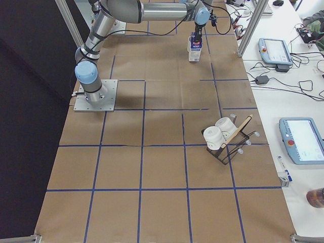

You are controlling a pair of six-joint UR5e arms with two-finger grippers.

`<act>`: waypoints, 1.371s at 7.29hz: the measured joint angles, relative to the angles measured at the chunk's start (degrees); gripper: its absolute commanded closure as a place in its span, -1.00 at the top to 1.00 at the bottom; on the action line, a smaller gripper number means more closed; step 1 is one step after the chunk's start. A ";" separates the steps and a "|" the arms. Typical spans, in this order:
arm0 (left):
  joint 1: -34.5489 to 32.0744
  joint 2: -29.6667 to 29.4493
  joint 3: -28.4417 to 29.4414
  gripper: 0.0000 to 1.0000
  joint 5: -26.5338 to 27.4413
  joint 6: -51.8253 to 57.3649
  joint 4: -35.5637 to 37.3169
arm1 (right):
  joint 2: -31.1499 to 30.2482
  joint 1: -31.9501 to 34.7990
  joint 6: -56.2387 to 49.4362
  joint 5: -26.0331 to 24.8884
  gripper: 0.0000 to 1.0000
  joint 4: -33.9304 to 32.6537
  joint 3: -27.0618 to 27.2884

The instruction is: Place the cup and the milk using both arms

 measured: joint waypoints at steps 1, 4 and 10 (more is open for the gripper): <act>0.00 0.00 -0.11 0.99 0.00 0.00 0.00 | -0.26 -0.18 -0.13 -0.08 1.00 0.13 -0.11; 0.00 0.13 -0.38 0.99 0.00 0.02 0.00 | -7.07 -1.22 -3.46 -0.78 1.00 5.30 1.11; 0.00 0.18 -0.41 0.99 0.11 0.09 -0.11 | -37.53 -14.84 -17.97 -2.74 1.00 10.15 26.46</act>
